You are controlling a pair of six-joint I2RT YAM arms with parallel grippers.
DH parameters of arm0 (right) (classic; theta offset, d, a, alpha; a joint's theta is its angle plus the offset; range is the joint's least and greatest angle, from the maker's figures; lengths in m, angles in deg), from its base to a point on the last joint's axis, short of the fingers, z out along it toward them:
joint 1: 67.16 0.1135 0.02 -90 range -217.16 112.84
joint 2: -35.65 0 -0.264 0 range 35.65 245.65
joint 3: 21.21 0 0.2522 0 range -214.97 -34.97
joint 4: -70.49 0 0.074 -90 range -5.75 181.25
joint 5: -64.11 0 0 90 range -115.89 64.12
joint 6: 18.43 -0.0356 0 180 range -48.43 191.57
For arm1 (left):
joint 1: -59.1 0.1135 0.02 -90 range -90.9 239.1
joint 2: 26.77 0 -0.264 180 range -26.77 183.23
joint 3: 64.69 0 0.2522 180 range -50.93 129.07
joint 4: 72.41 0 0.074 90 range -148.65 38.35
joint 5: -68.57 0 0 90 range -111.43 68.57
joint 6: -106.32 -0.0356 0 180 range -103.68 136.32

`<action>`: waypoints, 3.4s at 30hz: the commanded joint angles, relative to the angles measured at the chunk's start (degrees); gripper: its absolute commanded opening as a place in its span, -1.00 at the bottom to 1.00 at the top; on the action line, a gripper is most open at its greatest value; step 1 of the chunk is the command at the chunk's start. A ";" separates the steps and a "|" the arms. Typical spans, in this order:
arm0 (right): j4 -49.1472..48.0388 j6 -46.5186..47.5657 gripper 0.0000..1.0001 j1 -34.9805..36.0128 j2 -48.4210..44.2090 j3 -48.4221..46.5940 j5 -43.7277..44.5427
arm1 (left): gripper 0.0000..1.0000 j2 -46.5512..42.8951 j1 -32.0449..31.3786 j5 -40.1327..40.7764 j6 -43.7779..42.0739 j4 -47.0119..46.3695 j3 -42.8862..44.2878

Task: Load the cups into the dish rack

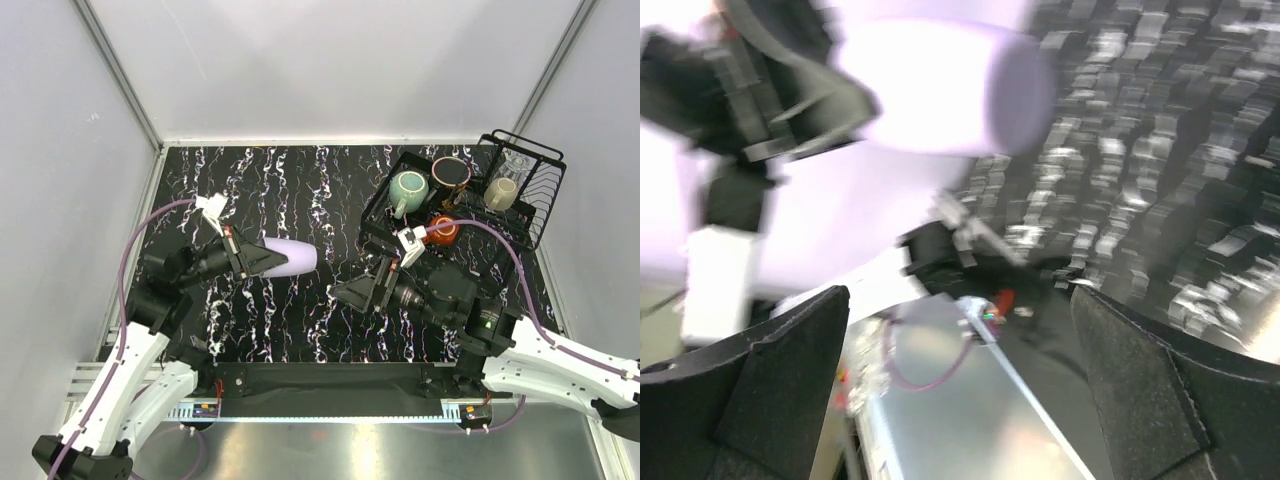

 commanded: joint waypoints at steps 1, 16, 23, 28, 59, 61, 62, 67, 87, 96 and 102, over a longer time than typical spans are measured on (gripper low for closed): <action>-18.04 3.30 0.99 0.30 -0.68 0.71 -8.27 | -1.00 -3.03 -0.55 -5.71 7.09 -11.64 -1.41; -23.13 3.47 0.99 0.30 8.55 -2.90 -13.54 | -1.00 -3.57 -6.08 -2.11 15.81 -21.67 -3.26; -22.25 2.60 0.99 0.38 8.82 -3.96 -9.51 | -1.00 -3.83 -10.56 0.26 19.32 -29.22 -7.30; -25.16 2.07 0.99 0.30 7.85 -2.37 -6.87 | -1.00 -1.46 -14.61 2.72 26.61 -41.60 -11.34; -26.73 1.19 0.19 0.30 8.81 -1.75 -2.12 | -1.00 0.74 -21.03 10.10 28.02 -46.20 -12.75; -29.02 -0.30 -0.09 0.30 9.78 -1.05 -0.11 | -1.00 0.65 -21.03 10.90 28.46 -46.64 -13.63; -29.98 -0.91 -0.17 0.30 10.13 -0.96 0.69 | -1.00 0.22 -21.03 12.03 29.77 -47.25 -14.15; -27.01 -2.15 -0.92 0.30 13.03 -4.64 2.62 | -1.00 -2.68 -21.56 17.93 31.63 -46.12 -17.32; -21.03 -1.80 -1.00 0.30 13.13 -9.84 -0.89 | -0.92 -1.20 -23.23 23.21 29.96 -23.18 -12.14; -14.27 -1.18 -1.00 0.21 9.79 -8.78 2.54 | -0.30 -1.81 -23.32 22.33 27.68 -18.43 -10.12; -13.56 -1.45 -1.00 0.21 10.22 -9.39 4.12 | 0.49 -1.37 -23.32 21.36 26.18 -13.77 -8.80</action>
